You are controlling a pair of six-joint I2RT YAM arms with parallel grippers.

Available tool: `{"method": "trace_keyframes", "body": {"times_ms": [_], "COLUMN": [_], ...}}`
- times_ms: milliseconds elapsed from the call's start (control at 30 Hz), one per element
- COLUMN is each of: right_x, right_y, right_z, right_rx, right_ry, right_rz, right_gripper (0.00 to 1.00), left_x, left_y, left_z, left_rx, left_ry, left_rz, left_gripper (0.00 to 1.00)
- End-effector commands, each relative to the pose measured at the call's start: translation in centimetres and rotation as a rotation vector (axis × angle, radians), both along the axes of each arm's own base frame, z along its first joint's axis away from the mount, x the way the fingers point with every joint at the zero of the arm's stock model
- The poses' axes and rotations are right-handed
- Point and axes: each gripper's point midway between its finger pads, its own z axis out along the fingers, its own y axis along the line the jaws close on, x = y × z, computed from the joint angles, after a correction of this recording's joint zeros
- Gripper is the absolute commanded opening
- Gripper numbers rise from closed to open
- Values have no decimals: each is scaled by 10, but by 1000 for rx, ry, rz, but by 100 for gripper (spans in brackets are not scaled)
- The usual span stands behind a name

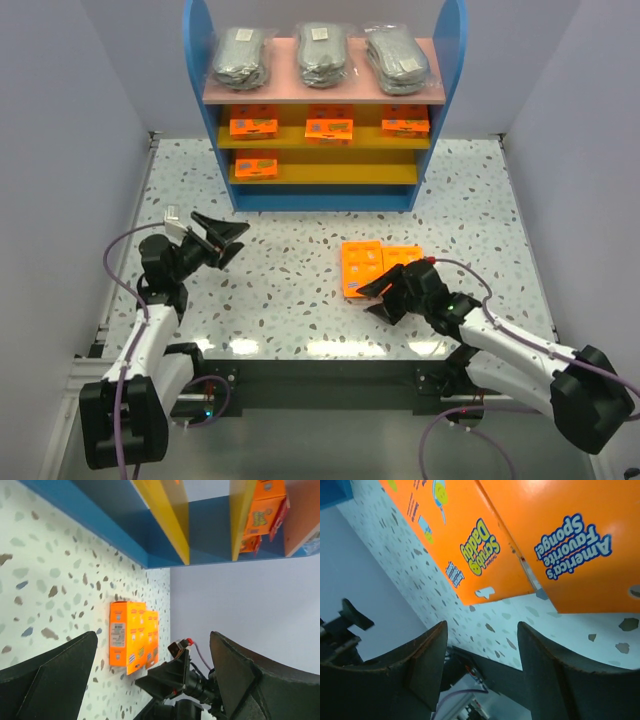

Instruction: Place and organize the cleaning sponges onto the shelf

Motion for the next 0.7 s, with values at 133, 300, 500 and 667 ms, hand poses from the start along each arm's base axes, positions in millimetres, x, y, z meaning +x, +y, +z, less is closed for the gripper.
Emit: {"method": "trace_keyframes", "body": {"times_ms": [133,300,500,667], "right_x": [45,54,67,65], "right_y": [-9,-1,6,2], "right_z": [-2,-15,-11,9], "right_rx": [-18,-48,-31,-53], "right_ry": [-28,11,-17,-36], "right_rz": [-287,-309,-337,-326], "right_gripper": [58,55,31,1], "left_x": [-29,-31,-33,-36], "left_y": [-4,-5,-6,-8], "left_z": [-38,-41,-43,-44], "left_rx": [64,68,64,72], "left_ry": [110,113,119,120], "left_rz": [-48,-58,-70,-84], "left_gripper": [100,100,100,100]}}
